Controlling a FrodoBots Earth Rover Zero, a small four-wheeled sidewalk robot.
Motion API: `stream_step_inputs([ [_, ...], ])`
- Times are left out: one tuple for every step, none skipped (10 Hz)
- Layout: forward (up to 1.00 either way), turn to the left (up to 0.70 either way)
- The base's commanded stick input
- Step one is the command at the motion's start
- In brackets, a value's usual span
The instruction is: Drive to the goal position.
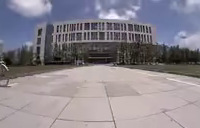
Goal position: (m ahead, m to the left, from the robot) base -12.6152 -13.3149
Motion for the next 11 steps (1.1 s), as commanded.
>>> stream_step_inputs([
  [0.00,-0.64],
  [0.00,-0.64],
  [0.00,-0.64],
  [0.00,-0.64],
  [0.00,-0.64],
  [0.00,-0.64],
  [0.00,-0.64],
  [0.00,-0.64],
  [0.00,-0.64],
  [0.00,-0.64],
  [0.00,-0.64],
])
